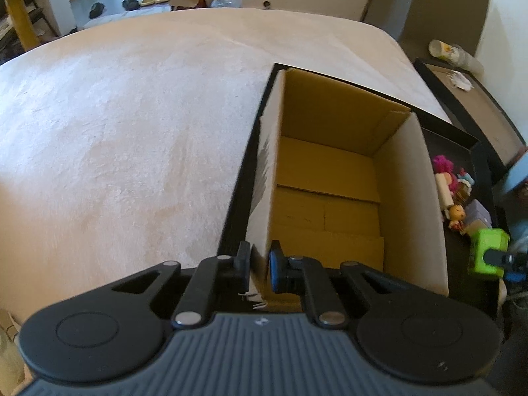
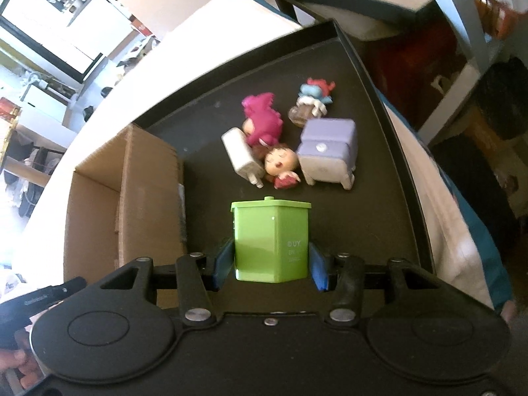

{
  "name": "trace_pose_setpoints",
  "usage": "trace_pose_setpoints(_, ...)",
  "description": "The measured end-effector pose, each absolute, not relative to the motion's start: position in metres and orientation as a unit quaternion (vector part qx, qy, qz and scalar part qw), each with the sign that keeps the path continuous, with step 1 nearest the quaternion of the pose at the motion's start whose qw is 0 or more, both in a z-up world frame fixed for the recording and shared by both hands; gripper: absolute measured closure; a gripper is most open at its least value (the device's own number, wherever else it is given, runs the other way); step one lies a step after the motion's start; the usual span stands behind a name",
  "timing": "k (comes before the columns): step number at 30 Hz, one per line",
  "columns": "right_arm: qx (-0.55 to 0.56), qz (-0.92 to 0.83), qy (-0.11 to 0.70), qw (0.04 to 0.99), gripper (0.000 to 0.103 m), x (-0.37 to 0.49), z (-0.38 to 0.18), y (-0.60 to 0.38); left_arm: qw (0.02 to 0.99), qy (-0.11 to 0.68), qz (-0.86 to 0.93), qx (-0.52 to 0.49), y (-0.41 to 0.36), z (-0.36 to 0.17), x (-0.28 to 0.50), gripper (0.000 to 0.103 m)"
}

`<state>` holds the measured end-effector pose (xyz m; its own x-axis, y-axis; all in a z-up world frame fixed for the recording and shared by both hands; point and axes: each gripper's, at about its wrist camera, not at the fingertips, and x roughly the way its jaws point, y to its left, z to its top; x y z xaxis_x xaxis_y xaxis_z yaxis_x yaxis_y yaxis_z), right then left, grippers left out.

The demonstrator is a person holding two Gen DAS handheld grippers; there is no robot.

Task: Organize rigid objects
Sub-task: 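Lift the green canister with the right gripper and lower it into the box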

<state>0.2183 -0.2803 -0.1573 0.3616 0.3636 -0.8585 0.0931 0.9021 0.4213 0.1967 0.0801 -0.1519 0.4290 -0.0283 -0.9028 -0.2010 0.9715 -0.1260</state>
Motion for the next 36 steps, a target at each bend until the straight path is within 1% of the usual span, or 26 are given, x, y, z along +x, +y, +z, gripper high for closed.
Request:
trace_pose_setpoints(22, 0.169, 0.155, 0.503, 0.833, 0.055, 0.215, -0.098, -0.236, 0.846, 0.525, 0.017, -0.091, 0.069, -0.149, 0.167, 0.093)
trace_pose_setpoints(36, 0.132, 0.182, 0.514, 0.828, 0.055, 0.213, -0.097, -0.194, 0.831, 0.543, 0.013, -0.121, 0.078, -0.160, 0.181, 0.092)
